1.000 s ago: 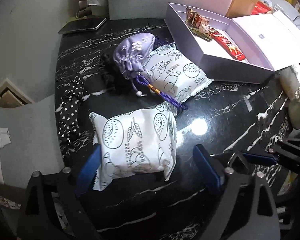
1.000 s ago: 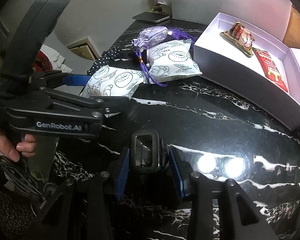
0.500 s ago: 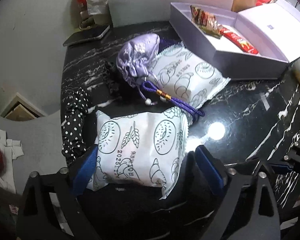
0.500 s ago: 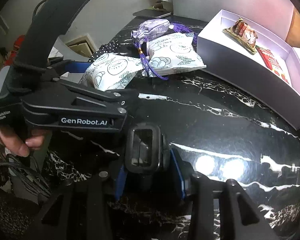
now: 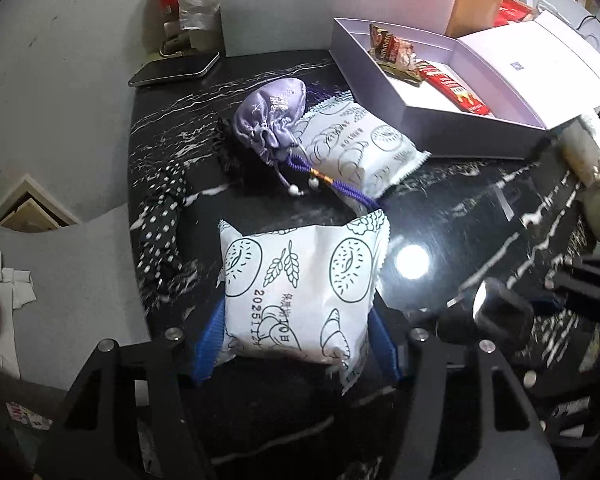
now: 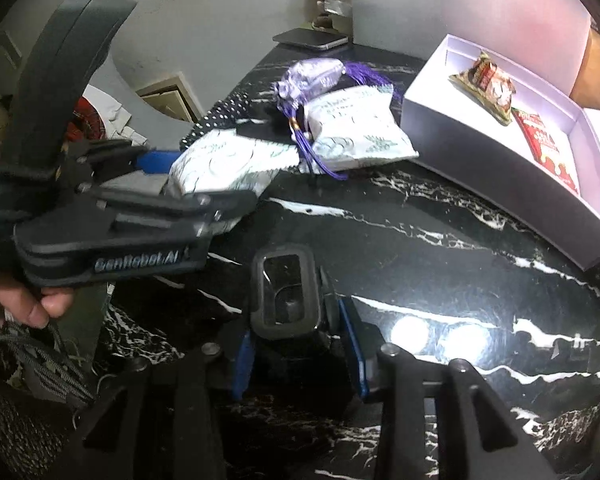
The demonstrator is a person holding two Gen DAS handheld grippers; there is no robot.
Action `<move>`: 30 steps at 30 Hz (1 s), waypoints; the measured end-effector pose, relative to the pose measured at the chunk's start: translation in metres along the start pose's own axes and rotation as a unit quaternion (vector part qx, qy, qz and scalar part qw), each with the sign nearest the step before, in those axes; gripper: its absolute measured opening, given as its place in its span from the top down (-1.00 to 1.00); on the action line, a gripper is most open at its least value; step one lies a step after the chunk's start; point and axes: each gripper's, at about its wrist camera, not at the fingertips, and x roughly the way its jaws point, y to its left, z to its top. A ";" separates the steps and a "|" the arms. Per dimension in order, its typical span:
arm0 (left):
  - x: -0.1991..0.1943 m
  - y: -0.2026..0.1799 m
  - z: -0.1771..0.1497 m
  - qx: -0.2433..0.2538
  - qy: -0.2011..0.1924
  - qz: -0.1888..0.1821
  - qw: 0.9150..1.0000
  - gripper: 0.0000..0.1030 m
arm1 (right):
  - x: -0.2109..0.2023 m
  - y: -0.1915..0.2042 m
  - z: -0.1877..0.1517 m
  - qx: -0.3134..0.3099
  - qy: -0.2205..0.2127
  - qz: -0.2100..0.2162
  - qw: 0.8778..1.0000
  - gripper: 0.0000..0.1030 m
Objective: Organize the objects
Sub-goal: 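Lift and carry the white printed packet toward the white box with the left tool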
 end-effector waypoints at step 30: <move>-0.141 -0.034 -0.020 0.048 -0.038 -0.015 0.998 -0.19 | -0.115 0.029 -0.013 0.022 -0.066 -0.030 0.997 0.25</move>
